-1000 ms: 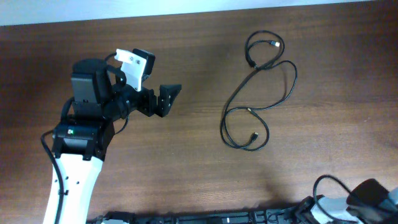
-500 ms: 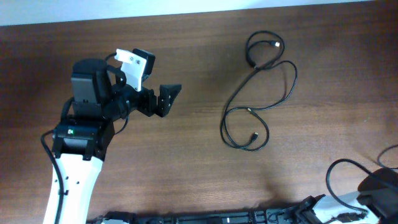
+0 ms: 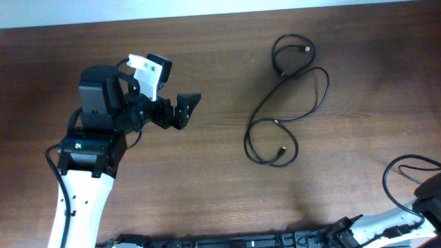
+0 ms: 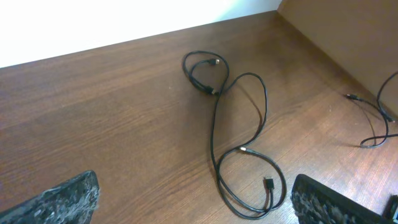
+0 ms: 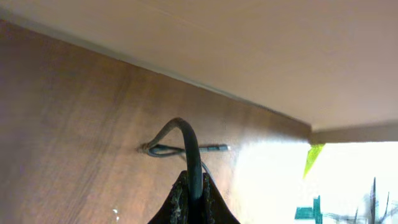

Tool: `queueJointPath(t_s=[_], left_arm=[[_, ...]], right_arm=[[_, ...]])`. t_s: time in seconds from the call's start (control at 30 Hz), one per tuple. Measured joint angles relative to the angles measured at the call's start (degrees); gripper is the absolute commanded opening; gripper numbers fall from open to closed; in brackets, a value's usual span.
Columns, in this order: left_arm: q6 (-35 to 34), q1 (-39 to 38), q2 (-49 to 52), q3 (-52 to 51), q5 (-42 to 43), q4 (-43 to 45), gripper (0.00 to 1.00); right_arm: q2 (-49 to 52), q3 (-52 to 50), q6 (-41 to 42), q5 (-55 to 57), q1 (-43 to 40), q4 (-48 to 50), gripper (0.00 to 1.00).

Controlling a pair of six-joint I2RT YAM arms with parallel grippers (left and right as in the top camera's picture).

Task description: Untangle cables

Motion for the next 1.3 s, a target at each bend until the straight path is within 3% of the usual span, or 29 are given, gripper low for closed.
queueJointPath(t_s=[0.33, 0.73, 0.93, 1.0, 1.13, 1.17, 1.3], left_arm=[[0.0, 0.0, 0.0, 0.0, 0.0, 0.0, 0.99], [0.0, 0.0, 0.0, 0.0, 0.0, 0.0, 0.99], [0.0, 0.0, 0.0, 0.0, 0.0, 0.0, 0.99], [0.0, -0.02, 0.0, 0.0, 0.0, 0.0, 0.99], [0.0, 0.0, 0.0, 0.0, 0.0, 0.0, 0.99], [0.0, -0.02, 0.0, 0.0, 0.0, 0.0, 0.99], [0.0, -0.02, 0.0, 0.0, -0.02, 0.0, 0.99]], right_arm=[[0.04, -0.04, 1.46, 0.04, -9.22, -3.65, 0.04], [5.09, -0.31, 1.46, -2.12, -8.66, -3.61, 0.05], [9.01, -0.59, 1.53, -10.19, -8.66, -3.43, 0.1], [9.62, -0.61, 1.64, -14.23, -8.66, -3.41, 0.16], [9.68, -0.63, 1.7, -19.98, -8.37, -3.45, 0.46], [9.7, -0.63, 1.97, -20.92, -8.13, -3.43, 0.57], [9.7, -0.63, 1.77, -23.02, -6.36, -3.43, 0.8]])
